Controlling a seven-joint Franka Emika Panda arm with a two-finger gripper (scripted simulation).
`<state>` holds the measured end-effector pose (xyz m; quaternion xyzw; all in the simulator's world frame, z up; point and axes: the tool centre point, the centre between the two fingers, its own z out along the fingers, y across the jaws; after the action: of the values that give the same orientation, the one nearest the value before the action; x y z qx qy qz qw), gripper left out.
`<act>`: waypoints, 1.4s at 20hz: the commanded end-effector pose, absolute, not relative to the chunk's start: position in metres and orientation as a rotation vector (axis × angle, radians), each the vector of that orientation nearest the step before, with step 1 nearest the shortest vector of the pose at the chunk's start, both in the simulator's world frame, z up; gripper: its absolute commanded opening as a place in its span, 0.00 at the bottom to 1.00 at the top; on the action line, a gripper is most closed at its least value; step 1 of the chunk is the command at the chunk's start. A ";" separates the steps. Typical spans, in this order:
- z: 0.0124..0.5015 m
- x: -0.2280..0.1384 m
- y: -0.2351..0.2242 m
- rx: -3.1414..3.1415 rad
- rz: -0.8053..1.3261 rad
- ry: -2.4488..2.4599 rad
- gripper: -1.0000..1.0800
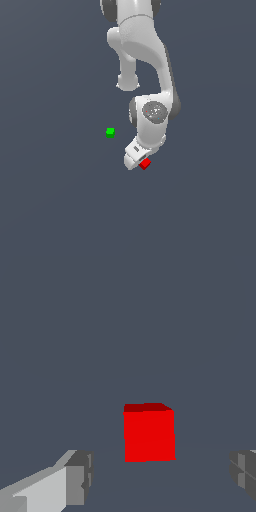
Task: Stack the red cube on top of the green cube.
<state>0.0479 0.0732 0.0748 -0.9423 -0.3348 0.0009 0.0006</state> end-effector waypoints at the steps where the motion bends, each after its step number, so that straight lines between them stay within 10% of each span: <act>1: 0.072 0.049 0.077 -2.944 0.000 -1.096 0.96; 26: 0.020 0.050 0.079 -2.937 0.000 -1.116 0.96; 27: 0.020 0.050 0.079 -2.937 0.000 -1.116 0.00; 28: 0.020 0.050 0.079 -2.937 0.000 -1.116 0.00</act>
<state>0.0491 0.0787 0.0198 -0.9348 -0.3552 0.0005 0.0000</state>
